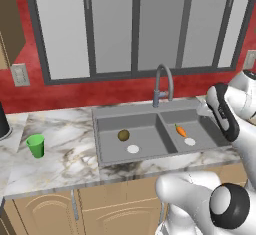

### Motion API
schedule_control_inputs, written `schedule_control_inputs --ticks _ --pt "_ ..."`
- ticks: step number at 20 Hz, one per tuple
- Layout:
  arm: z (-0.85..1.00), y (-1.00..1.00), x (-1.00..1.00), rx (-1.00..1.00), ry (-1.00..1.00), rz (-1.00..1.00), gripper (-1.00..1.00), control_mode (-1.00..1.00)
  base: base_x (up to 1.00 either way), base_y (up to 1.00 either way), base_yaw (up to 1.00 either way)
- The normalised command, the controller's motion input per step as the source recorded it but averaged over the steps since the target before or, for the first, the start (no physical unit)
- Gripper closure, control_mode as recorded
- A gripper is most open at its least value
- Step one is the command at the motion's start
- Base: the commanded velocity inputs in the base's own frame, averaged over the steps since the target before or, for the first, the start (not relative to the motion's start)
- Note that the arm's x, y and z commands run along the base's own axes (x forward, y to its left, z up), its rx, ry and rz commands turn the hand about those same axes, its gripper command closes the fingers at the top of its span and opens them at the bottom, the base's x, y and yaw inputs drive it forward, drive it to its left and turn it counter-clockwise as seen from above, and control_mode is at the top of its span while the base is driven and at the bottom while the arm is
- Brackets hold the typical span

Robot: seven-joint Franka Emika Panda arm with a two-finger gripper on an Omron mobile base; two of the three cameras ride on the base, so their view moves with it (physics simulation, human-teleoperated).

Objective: Remove the potato and carrot from the sink. Then move the bowl and cup from the counter to the sink for washing.

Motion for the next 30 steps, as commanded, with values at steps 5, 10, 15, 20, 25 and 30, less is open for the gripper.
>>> schedule_control_inputs --ticks 5,10,15,20,25,30 --pt "-0.26 -0.08 0.44 0.0 0.09 0.0 -1.0 -1.0 0.0 0.0 0.0" --pt "-0.26 -0.1 0.39 0.0 0.05 0.03 -1.0 -1.0 0.0 0.0 0.0" --pt "-0.28 -0.13 0.31 0.0 0.0 0.07 -1.0 -1.0 0.0 0.0 0.0" --pt "-0.29 -0.11 0.27 0.0 0.0 0.07 -1.0 -1.0 0.0 0.0 0.0" --pt "-0.29 -0.08 0.23 0.0 0.0 0.05 -1.0 -1.0 0.0 0.0 0.0" --pt "-0.25 -0.1 0.31 0.0 0.0 0.01 -1.0 -1.0 0.0 0.0 0.0"
